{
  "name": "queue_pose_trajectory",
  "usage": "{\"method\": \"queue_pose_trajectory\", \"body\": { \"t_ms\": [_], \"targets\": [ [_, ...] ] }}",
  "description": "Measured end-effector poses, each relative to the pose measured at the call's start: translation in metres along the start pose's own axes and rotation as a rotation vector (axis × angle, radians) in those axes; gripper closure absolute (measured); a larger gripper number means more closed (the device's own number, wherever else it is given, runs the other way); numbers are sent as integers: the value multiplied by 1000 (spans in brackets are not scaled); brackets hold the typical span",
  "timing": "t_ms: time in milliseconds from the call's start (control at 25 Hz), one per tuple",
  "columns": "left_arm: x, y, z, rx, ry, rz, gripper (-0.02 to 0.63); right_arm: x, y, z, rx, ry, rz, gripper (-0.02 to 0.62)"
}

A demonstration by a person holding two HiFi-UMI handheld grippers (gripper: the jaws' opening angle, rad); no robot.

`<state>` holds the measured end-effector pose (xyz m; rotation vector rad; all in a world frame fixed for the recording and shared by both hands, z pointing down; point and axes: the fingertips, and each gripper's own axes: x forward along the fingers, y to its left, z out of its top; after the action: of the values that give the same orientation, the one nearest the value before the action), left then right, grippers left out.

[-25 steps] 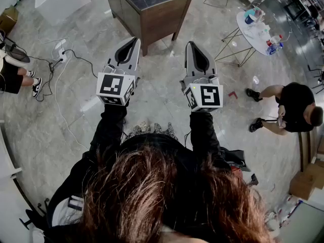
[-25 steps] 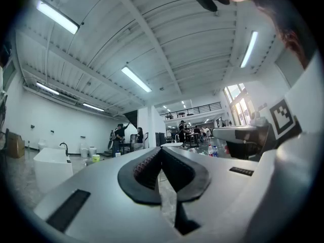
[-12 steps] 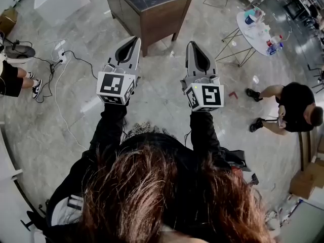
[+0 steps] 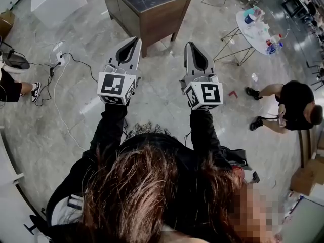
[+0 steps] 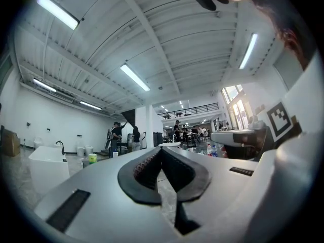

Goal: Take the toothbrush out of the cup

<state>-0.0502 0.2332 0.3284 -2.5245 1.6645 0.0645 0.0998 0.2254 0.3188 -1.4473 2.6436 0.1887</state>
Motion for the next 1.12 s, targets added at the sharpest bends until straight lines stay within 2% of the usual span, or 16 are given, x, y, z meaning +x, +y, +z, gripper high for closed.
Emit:
{"method": "queue_pose_trajectory", "body": {
  "t_ms": [720,1120],
  "targets": [
    [16,48,-9,-21,-24,-45,598,47,19,-17,-28,31,-47,592],
    [50,74,-30,-32,2,-13,598,86,-4,-36,-17,44,-38,592]
  ]
}}
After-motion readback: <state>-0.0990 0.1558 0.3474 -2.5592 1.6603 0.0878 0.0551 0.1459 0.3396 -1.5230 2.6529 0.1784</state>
